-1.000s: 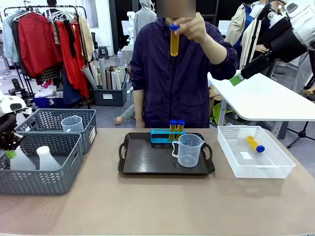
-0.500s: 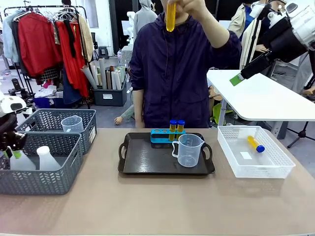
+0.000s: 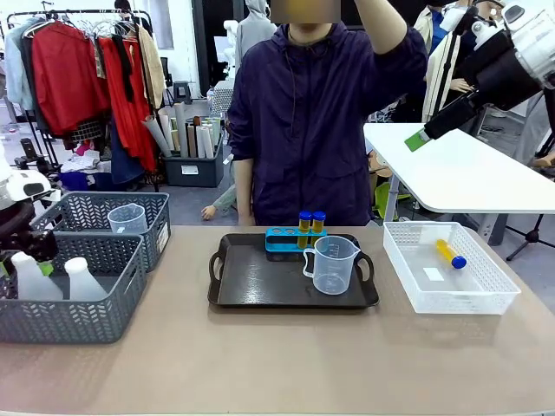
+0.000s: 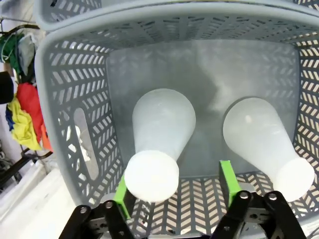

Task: Prepare the laboratory tools.
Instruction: Pick up one Small flask and place it on the Handle tray.

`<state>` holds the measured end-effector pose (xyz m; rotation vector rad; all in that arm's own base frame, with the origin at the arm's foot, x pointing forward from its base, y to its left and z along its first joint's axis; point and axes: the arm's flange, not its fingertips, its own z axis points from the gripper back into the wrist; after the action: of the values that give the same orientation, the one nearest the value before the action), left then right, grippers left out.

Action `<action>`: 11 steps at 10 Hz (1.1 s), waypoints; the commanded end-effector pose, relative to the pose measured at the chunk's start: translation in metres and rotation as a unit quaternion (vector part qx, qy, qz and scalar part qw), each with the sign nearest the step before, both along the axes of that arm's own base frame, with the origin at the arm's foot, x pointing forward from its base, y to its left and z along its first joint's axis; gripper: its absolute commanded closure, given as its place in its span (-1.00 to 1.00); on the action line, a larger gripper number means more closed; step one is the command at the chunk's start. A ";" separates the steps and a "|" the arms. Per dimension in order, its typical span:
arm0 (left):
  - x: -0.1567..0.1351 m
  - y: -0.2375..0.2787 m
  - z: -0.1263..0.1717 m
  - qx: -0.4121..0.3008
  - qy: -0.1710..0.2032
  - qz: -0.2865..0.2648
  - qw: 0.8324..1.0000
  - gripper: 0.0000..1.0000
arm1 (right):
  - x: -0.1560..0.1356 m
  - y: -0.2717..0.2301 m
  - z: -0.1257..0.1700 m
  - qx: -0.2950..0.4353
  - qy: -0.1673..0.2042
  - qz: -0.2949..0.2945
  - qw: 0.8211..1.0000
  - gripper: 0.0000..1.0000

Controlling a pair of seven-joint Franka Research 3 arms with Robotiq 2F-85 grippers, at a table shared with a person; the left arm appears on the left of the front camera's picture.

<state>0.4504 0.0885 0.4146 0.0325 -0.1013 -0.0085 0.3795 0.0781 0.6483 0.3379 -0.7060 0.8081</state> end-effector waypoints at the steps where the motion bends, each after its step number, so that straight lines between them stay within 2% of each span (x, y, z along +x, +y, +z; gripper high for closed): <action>1: 0.011 0.003 -0.004 -0.014 -0.010 -0.008 1.000 -1.00 | 0.000 0.000 0.001 0.010 -0.001 0.007 1.000 -1.00; 2: 0.013 0.003 -0.005 -0.015 -0.009 -0.006 1.000 -1.00 | 0.000 0.000 0.001 0.010 -0.001 0.007 1.000 -1.00; 7: 0.011 0.010 0.000 -0.010 -0.017 0.007 1.000 0.94 | 0.000 0.000 0.001 0.010 -0.001 0.007 1.000 -1.00; 8: 0.010 0.009 0.001 -0.011 -0.018 0.007 1.000 1.00 | 0.000 0.000 0.001 0.010 -0.001 0.007 1.000 -1.00; 11: 0.010 0.010 0.001 -0.010 -0.020 0.008 1.000 1.00 | 0.000 0.000 0.001 0.010 -0.001 0.007 1.000 -1.00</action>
<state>0.4619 0.0947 0.4142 0.0268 -0.1195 0.0085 0.3795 0.0781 0.6483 0.3379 -0.7060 0.8081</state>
